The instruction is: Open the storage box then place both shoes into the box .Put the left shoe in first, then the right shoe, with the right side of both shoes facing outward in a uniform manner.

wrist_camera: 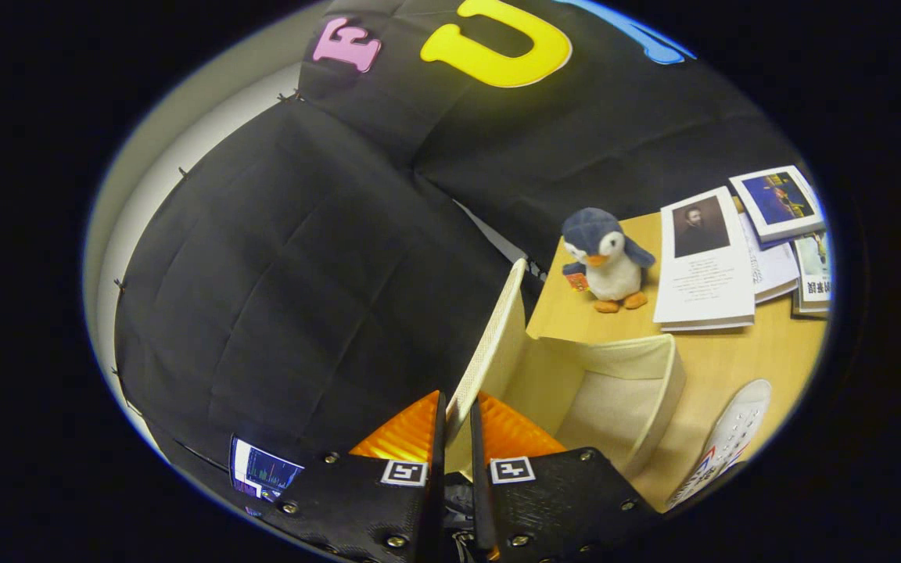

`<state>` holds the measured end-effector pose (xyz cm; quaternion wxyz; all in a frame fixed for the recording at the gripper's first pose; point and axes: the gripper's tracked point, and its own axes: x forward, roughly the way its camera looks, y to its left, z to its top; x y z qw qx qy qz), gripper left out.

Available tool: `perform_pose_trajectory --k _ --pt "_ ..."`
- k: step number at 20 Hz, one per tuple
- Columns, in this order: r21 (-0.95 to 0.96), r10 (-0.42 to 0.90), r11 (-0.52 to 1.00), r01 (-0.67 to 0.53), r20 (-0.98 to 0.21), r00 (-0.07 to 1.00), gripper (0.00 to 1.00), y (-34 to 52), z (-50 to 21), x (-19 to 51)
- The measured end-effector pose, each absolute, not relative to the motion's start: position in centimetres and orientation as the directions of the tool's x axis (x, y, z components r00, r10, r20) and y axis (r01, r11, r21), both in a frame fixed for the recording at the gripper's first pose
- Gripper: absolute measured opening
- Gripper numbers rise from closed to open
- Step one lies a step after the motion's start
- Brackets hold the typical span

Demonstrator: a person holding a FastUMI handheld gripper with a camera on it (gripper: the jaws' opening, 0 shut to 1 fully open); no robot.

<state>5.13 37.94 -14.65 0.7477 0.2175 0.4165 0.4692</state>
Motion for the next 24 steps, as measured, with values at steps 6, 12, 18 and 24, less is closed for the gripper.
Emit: perform_pose_trajectory --k 6,12,18,24 --pt "0.711 0.896 0.428 -0.558 -0.413 0.162 0.15 46.6 -14.0 3.4" --pt "0.669 0.883 0.433 -0.604 -0.451 0.134 0.15 53.3 -15.3 1.3" --pt "0.572 0.863 0.430 -0.699 -0.489 0.131 0.78 54.6 -15.4 0.6" --pt "0.523 0.846 0.457 -0.719 -0.506 0.170 0.82 51.0 -14.1 1.3"
